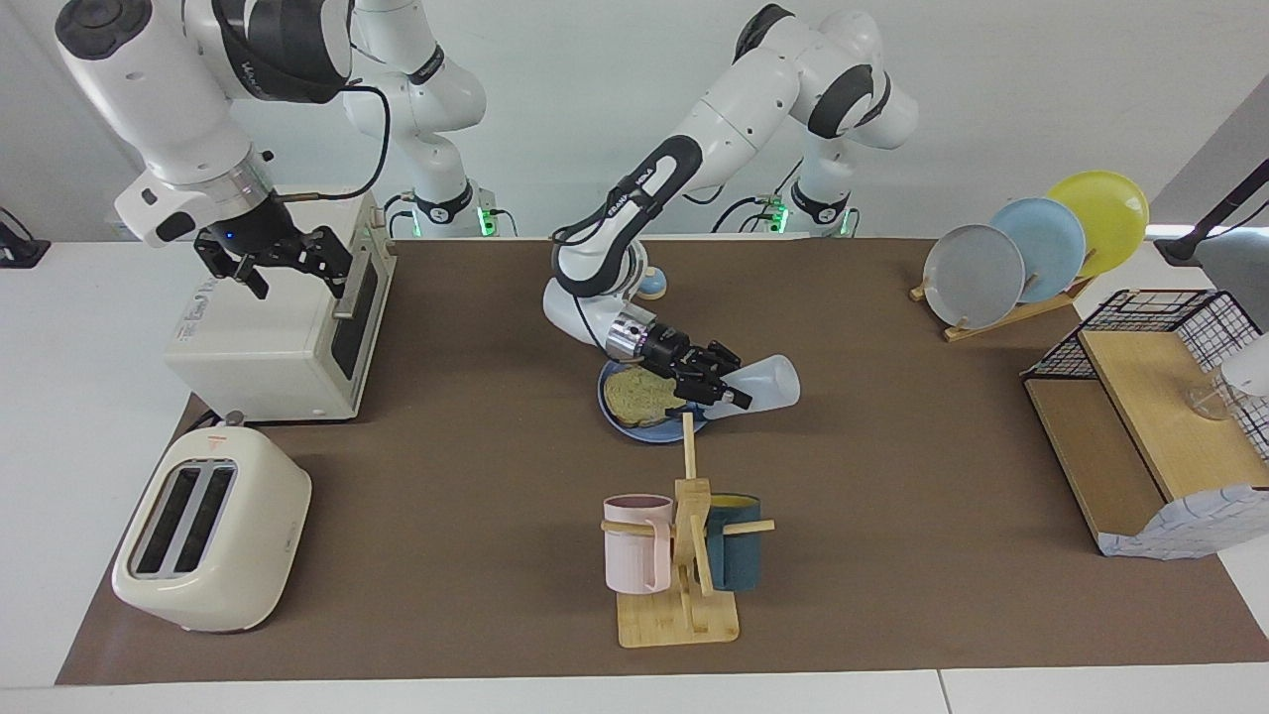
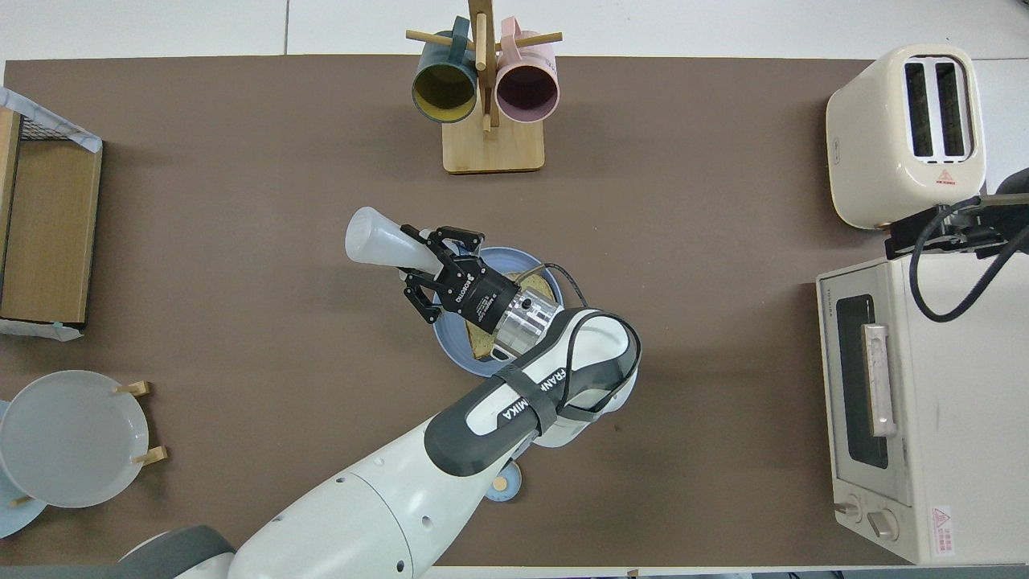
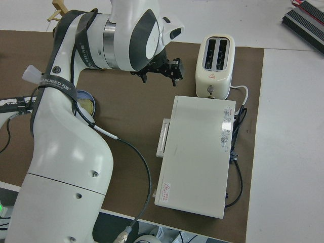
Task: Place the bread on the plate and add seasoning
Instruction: 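Carry the bottle back toward the mug stand with the left gripper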
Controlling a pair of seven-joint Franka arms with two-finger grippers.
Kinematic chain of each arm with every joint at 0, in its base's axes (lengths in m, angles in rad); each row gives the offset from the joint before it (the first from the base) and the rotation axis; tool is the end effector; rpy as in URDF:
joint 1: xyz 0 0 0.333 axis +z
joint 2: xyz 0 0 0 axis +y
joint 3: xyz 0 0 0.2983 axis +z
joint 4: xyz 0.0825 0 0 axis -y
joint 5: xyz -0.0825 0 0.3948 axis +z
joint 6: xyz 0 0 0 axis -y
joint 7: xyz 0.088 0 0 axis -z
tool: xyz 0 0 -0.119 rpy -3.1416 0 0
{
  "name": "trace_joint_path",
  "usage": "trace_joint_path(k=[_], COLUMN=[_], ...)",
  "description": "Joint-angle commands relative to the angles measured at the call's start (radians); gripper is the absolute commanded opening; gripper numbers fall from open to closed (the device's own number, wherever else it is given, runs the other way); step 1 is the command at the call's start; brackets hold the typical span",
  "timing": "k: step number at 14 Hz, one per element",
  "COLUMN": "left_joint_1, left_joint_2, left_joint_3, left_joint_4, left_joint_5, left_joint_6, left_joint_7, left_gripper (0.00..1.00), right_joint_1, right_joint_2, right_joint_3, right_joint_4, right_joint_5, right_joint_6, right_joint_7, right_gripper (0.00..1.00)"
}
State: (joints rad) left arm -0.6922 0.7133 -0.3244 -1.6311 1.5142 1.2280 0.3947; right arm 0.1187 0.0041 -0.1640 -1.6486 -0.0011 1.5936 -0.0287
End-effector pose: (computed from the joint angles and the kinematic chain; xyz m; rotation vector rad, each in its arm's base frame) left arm 0.4687 -0.4314 0.2404 -0.9686 1.2696 0.4131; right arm 0.5642 -0.0256 0.5569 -3.1397 0.0260 0.0928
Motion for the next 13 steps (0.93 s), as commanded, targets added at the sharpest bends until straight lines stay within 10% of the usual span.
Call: trace_joint_path(k=[1, 9, 13], left_joint_1=[-0.03, 0.054, 0.293], left_joint_2=[-0.008, -0.305, -0.498], left_joint_3=[0.001, -0.005, -0.004], left_joint_4=[-0.009, -0.047, -0.119], left_joint_5=[0.003, -0.336, -0.667], left_joint_6=[-0.002, 0.209, 0.598], left_joint_7=[-0.017, -0.109, -0.211], left_gripper=[0.0, 0.0, 0.0], right_joint_1=[-0.011, -0.011, -0.011], right_joint_2=[-0.019, -0.019, -0.019], right_joint_3=[0.008, 0.008, 0.008], right_joint_4=[-0.02, -0.02, -0.02], right_joint_5=[0.016, 0.016, 0.016], right_joint_6=[0.009, 0.009, 0.009], right_joint_7=[0.006, 0.006, 0.006], right_gripper=[1.0, 1.0, 1.0])
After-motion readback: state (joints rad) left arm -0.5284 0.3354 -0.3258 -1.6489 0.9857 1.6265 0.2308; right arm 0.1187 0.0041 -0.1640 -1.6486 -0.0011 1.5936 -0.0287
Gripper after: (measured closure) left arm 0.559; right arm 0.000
